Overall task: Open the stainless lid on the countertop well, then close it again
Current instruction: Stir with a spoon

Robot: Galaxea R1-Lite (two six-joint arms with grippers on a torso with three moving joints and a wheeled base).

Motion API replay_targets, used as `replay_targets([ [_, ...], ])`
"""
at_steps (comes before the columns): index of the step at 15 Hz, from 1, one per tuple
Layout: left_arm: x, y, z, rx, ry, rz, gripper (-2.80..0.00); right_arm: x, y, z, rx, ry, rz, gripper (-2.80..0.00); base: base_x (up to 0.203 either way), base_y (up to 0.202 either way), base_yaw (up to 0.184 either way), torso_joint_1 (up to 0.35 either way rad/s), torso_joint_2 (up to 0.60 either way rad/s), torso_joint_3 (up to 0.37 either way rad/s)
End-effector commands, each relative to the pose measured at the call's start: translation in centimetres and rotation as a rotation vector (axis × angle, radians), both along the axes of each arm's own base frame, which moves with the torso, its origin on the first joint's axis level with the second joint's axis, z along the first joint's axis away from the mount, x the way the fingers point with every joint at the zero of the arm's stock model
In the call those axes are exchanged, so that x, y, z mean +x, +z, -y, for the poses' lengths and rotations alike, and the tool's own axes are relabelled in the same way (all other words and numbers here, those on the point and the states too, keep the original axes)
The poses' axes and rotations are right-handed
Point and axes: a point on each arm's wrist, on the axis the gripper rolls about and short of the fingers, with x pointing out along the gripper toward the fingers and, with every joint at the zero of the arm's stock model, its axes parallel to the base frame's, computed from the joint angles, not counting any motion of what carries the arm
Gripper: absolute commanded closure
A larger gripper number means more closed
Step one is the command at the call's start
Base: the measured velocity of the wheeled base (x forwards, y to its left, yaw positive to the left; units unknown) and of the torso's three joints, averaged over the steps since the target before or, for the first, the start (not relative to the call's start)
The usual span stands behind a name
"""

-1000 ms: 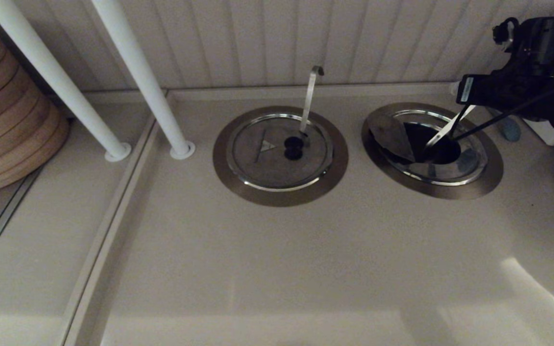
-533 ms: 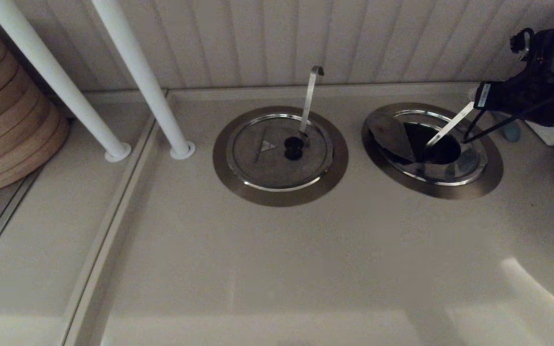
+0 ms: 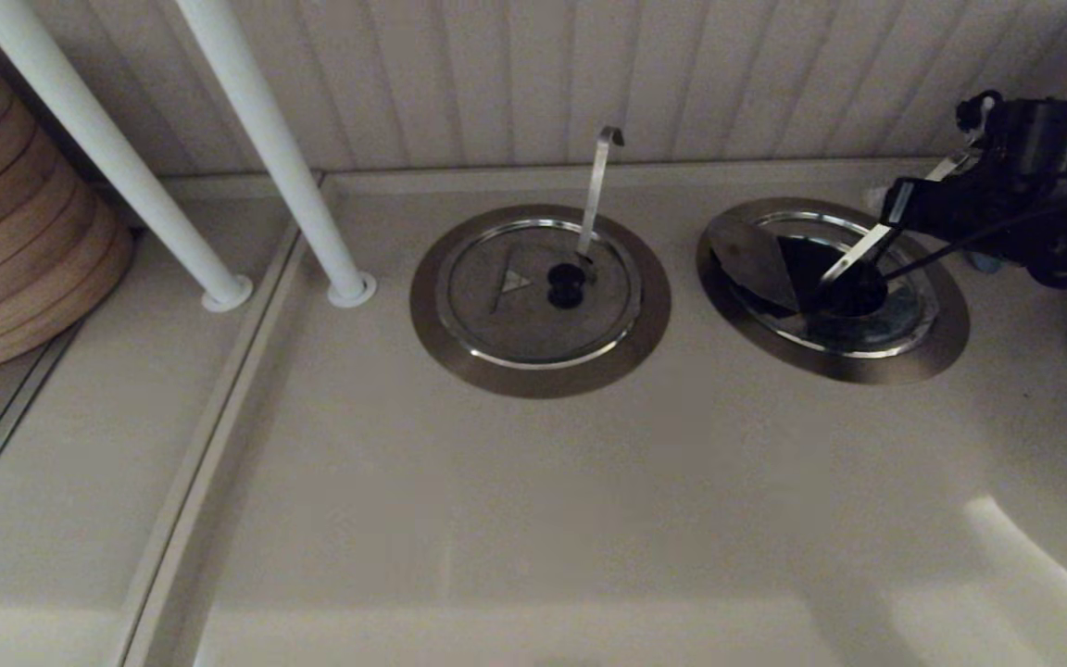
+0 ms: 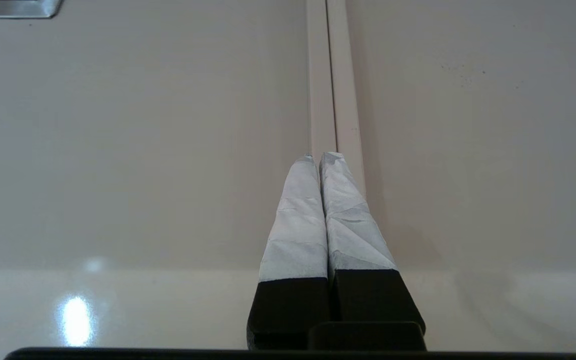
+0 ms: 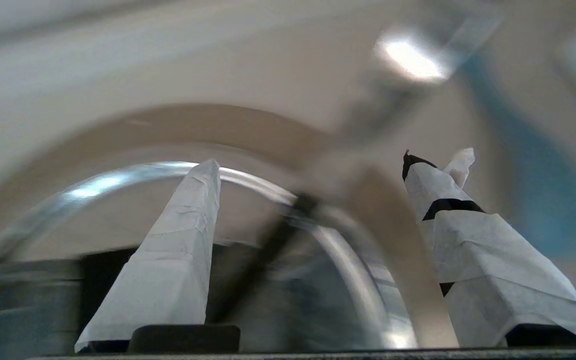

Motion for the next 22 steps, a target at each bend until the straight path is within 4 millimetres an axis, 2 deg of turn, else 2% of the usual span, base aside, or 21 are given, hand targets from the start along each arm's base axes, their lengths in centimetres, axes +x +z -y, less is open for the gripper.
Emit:
replay_targets([
  [1,0.0,0.0,0.0,-0.001,0.001,0.0,0.0,1.0,-1.0,0.5,0.004,0.009,0.02,-2.8,0.0,0.0,0.0,0.0,0.0,0.0],
  [4,0.0,0.0,0.0,-0.001,0.001,0.0,0.0,1.2,-0.3,0.4,-0.002,0.014,0.087,-2.8,0.0,0.0,0.0,0.0,0.0,0.0],
  [13,0.0,0.0,0.0,-0.001,0.001,0.001,0.0,4.0,-1.5,-0.3,-0.009,0.027,0.105,-2.8,0.0,0.0,0.0,0.0,0.0,0.0],
  [18,0.0,0.0,0.0,-0.001,0.001,0.001,0.0,4.0,-1.4,-0.5,-0.011,0.012,0.103,-2.8,0.0,0.0,0.0,0.0,0.0,0.0],
  [22,0.0,0.0,0.0,-0.001,0.001,0.0,0.0,3.2,-0.5,-0.5,-0.016,-0.006,0.116,-2.8,0.0,0.0,0.0,0.0,0.0,0.0],
])
